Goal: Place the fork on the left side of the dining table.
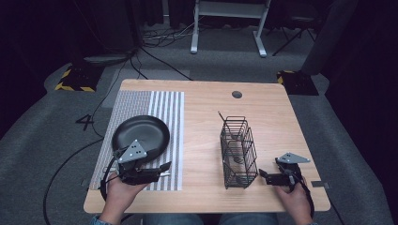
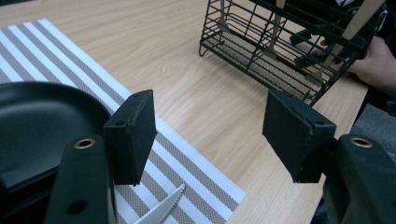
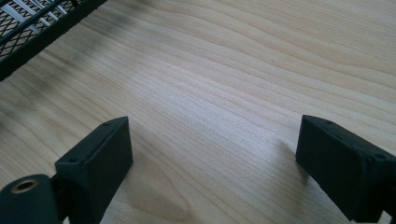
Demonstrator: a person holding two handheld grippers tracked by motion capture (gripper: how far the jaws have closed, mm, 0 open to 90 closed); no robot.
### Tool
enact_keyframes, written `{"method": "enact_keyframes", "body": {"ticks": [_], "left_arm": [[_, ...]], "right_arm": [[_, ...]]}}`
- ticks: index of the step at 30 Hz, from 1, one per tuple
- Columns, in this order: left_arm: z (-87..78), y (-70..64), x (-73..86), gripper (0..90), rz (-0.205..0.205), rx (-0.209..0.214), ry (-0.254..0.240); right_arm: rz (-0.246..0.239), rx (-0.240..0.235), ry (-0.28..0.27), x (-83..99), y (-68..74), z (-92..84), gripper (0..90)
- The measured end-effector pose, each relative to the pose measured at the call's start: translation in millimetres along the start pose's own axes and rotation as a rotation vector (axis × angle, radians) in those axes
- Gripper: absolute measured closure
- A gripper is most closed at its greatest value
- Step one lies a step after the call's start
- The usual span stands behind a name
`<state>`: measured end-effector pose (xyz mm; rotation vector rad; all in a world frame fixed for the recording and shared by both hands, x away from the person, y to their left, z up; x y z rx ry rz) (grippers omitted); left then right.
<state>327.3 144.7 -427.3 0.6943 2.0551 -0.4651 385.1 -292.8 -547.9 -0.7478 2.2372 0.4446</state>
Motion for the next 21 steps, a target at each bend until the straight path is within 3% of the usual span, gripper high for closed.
{"method": "enact_keyframes", "body": {"ticks": [5, 12, 16, 21], "left_arm": [[5.3, -1.1, -13.4, 35.5, 0.037, -0.006, -0.001], [16.1, -0.6, -36.6, 36.4, 0.03, 0.003, -0.006], [22.7, -1.5, -48.4, 36.5, 0.057, 0.009, -0.002], [29.7, -3.5, -58.1, 37.2, 0.056, 0.019, -0.002]], "right_arm": [[0.003, 0.003, -0.001, -0.1, 0.1, 0.1, 11.0], [0.005, 0.005, -0.003, -0.3, 0.2, 0.2, 11.3], [0.005, 0.006, -0.002, -0.2, 0.2, 0.2, 11.3], [0.004, 0.005, -0.003, -0.3, 0.1, 0.2, 11.3]]}}
Point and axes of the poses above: each handheld gripper's, and its own axes: z roughly forward along the jaws, x roughly out of its underside, y roughly to its left, the point moved 6 cm from there along z, roughly forward along the jaws, and after that the axes turned 9 degrees about -x, right-handed, at the moved point
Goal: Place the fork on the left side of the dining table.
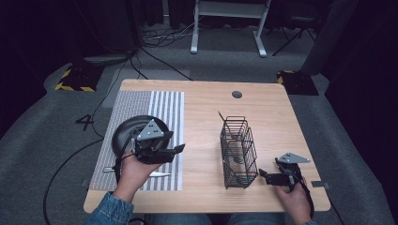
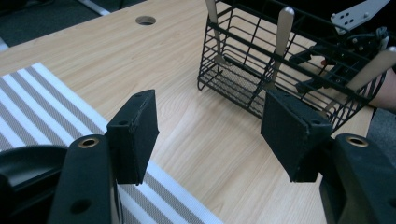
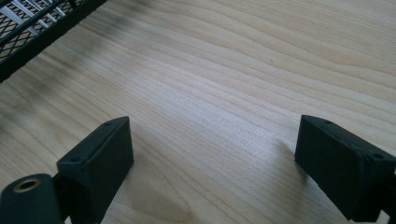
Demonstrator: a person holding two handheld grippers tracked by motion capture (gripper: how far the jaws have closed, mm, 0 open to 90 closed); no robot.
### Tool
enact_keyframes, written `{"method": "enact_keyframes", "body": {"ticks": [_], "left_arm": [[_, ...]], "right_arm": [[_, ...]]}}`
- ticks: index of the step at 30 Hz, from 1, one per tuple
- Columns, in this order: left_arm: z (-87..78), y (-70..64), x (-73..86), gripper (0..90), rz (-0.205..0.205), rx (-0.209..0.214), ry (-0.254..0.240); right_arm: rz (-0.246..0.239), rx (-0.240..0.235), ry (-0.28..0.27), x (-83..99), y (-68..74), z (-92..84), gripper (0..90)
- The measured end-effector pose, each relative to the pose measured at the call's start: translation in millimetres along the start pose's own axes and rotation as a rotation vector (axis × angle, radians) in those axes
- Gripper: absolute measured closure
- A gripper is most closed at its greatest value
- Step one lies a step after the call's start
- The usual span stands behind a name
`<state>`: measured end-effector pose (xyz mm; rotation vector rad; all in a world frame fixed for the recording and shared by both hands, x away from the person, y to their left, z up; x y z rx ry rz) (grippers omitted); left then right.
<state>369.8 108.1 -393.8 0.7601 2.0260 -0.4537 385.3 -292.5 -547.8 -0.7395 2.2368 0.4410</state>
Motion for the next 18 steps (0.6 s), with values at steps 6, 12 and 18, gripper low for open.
{"method": "enact_keyframes", "body": {"ticks": [6, 12, 18], "left_arm": [[14.6, 1.6, -16.8, 38.2, -0.004, -0.026, 0.02], [25.0, 2.4, -30.8, 37.9, 0.015, -0.02, 0.011], [29.0, 6.7, -47.9, 37.9, -0.018, -0.011, -0.033]], "right_arm": [[0.001, -0.001, -0.001, 0.0, 0.3, 0.0, 11.5], [0.001, -0.001, -0.001, -0.1, 0.2, 0.0, 11.6], [0.002, 0.001, -0.002, -0.2, 0.4, 0.2, 11.7]]}}
Point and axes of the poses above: each handheld gripper's, and its own axes: z roughly forward along the jaws, x roughly out of its underside, y roughly to its left, the point moved 6 cm from there along z, roughly forward along the jaws, and after that the axes turned 9 degrees about -x, right-handed, at the moved point
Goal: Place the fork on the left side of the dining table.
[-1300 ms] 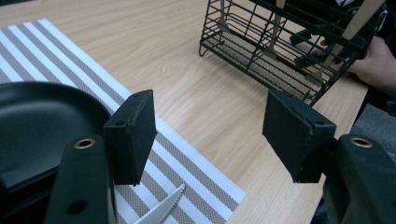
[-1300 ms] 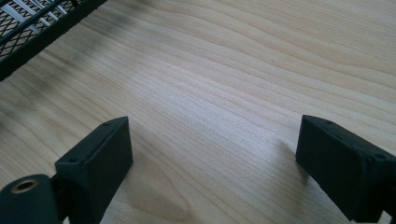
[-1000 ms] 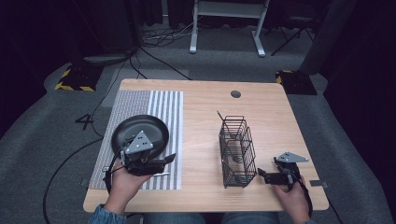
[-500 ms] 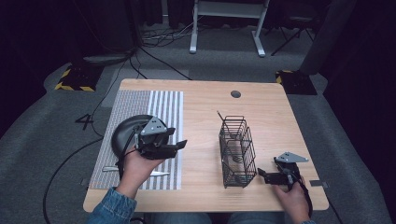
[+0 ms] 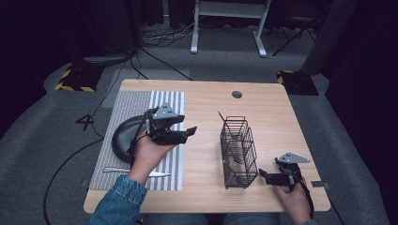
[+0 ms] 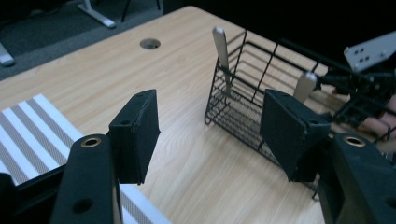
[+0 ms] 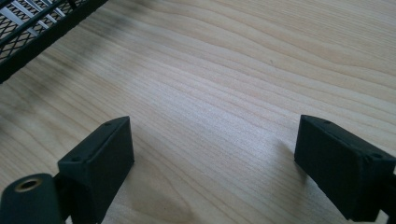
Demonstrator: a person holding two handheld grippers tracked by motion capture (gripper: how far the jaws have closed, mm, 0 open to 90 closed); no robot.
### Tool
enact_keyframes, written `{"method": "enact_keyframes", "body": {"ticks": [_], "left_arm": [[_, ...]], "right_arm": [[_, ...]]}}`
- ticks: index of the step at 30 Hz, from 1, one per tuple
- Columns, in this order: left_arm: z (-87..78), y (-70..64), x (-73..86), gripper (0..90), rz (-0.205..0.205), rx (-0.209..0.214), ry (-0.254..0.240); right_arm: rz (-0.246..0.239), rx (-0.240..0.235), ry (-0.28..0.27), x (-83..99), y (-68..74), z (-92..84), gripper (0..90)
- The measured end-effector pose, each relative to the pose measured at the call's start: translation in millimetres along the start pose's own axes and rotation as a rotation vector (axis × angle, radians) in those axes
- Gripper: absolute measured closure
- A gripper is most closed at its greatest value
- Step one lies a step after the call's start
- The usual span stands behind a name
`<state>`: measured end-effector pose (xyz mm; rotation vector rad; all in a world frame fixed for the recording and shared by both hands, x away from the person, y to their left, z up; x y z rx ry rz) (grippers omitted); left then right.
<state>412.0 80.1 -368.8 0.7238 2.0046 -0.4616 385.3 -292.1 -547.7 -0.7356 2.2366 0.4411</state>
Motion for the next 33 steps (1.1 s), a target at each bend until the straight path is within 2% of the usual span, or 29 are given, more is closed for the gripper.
{"method": "enact_keyframes", "body": {"ticks": [2, 8, 10, 14, 19, 20, 24, 28, 29, 30, 33], "left_arm": [[2.5, 1.9, -7.3, 37.9, -0.005, -0.002, -0.022], [15.0, 4.4, -18.2, 38.8, 0.003, -0.004, -0.026], [26.9, 4.0, -21.6, 39.3, 0.033, -0.01, -0.02], [41.3, 1.7, -25.4, 40.8, 0.044, 0.022, -0.005], [54.8, -2.5, -29.2, 40.6, 0.039, 0.048, 0.01], [60.5, -4.0, -29.7, 44.1, 0.022, 0.045, 0.039], [68.5, -5.7, -30.7, 44.7, -0.007, 0.043, 0.06], [80.6, -10.8, -32.4, 44.7, -0.02, 0.09, 0.058], [80.6, -10.8, -32.4, 47.5, -0.02, 0.09, 0.058], [86.1, -14.5, -31.9, 48.9, -0.014, 0.127, 0.076], [95.6, -19.7, -30.6, 53.7, 0.004, 0.139, 0.101]], "right_arm": [[0.0, 0.001, 0.0, -0.1, 0.0, 0.0, 11.8], [-0.001, -0.001, -0.002, 0.0, 0.5, -0.2, 12.5], [-0.002, -0.001, -0.002, 0.0, 0.4, -0.2, 12.5], [-0.002, -0.001, -0.002, 0.0, 0.4, -0.2, 12.5], [-0.002, -0.001, -0.002, 0.0, 0.4, -0.2, 12.5], [-0.001, -0.001, -0.002, 0.0, 0.5, -0.2, 12.6], [-0.001, -0.001, -0.002, 0.1, 0.7, -0.3, 12.8], [0.0, -0.001, -0.002, 0.1, 0.7, -0.3, 12.7], [0.0, -0.001, -0.002, 0.1, 0.7, -0.3, 12.8], [0.0, -0.001, -0.002, 0.1, 0.7, -0.3, 12.7], [0.0, -0.001, -0.003, 0.1, 0.8, -0.3, 13.0]]}}
Point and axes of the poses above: each handheld gripper's, and its own axes: z roughly forward along the jaws, x roughly out of its underside, y roughly to its left, the point moved 6 cm from there along z, roughly forward along the jaws, and after that the axes turned 9 degrees about -x, right-handed, at the moved point
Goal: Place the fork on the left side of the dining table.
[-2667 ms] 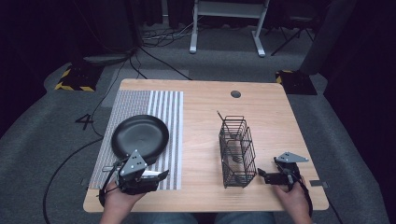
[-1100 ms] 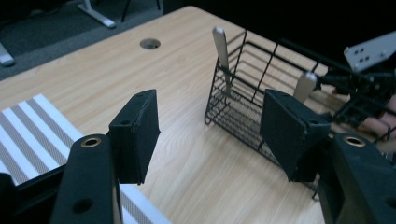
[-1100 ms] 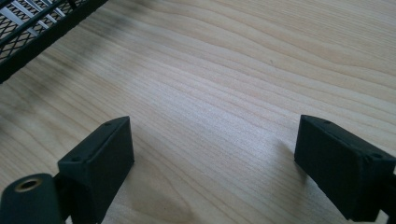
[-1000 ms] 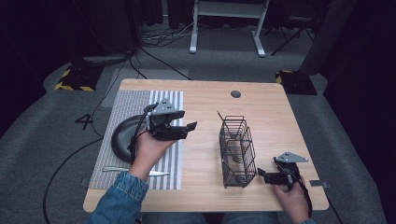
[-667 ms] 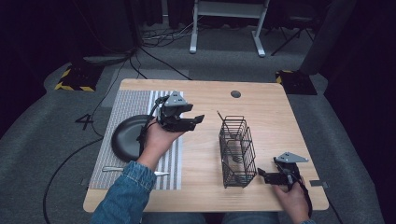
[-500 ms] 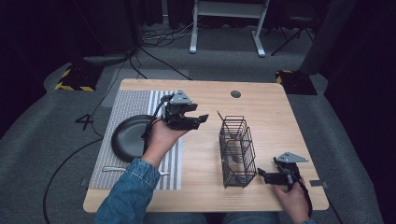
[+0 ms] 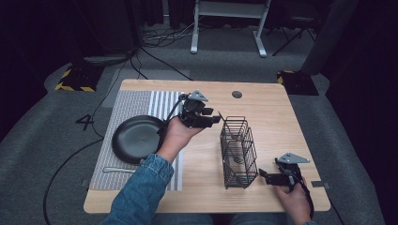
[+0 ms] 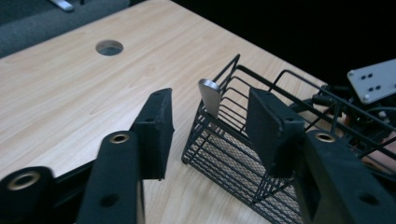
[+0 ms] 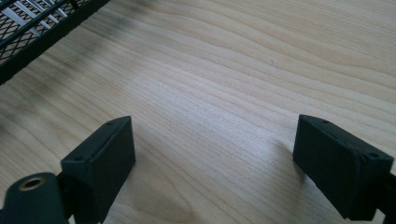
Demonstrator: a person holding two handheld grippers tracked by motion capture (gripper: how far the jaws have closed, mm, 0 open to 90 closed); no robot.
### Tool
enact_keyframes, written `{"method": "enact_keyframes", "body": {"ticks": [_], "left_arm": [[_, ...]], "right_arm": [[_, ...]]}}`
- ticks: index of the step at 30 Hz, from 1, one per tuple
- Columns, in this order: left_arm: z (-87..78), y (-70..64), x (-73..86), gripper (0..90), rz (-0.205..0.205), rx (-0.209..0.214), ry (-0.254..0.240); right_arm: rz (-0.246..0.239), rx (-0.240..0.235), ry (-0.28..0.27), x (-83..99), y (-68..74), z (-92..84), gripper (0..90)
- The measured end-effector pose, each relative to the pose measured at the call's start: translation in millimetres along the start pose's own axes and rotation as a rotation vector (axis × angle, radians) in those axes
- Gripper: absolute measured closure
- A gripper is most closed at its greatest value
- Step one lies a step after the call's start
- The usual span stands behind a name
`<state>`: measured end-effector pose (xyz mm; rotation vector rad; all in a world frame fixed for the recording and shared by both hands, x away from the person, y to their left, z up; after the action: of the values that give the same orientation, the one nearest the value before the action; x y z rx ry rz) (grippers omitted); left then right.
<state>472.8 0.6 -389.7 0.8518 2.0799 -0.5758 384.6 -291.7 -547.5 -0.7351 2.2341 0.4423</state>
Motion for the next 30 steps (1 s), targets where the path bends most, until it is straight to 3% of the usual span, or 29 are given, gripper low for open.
{"method": "enact_keyframes", "body": {"ticks": [6, 9, 14, 17, 22, 25, 30], "left_arm": [[16.0, -0.1, -0.9, 56.6, 0.01, -0.034, -0.004], [18.4, 0.3, -3.0, 56.2, -0.051, 0.027, -0.023], [21.9, -0.7, -2.9, 59.1, 0.021, 0.002, -0.035], [25.5, -1.5, -1.4, 64.0, 0.037, -0.011, -0.018], [27.8, -4.8, -0.7, 74.1, 0.026, -0.002, -0.005], [27.3, -3.6, -0.6, 75.4, 0.0, 0.013, 0.002], [26.8, -3.4, -0.2, 75.5, -0.009, 0.013, 0.004]], "right_arm": [[0.001, 0.001, -0.001, 0.1, 0.3, -0.1, 13.3], [0.0, 0.001, -0.002, 0.1, 0.3, -0.1, 13.4], [0.001, 0.001, -0.001, 0.1, 0.4, -0.2, 13.5], [0.0, 0.001, -0.002, 0.1, 0.5, -0.3, 13.9], [-0.001, 0.0, -0.002, 0.2, 0.6, -0.4, 14.2], [-0.001, 0.0, -0.003, 0.2, 0.7, -0.5, 14.3], [-0.001, 0.0, -0.003, 0.3, 0.7, -0.5, 14.4]]}}
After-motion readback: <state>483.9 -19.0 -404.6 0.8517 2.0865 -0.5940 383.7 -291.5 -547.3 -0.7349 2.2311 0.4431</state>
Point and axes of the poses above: each handheld gripper's, and its own axes: z roughly forward along the jaws, x roughly out of its underside, y roughly to its left, the point moved 6 cm from there along z, roughly forward along the jaws, and after that the axes turned 9 degrees about -x, right-handed, at the moved point
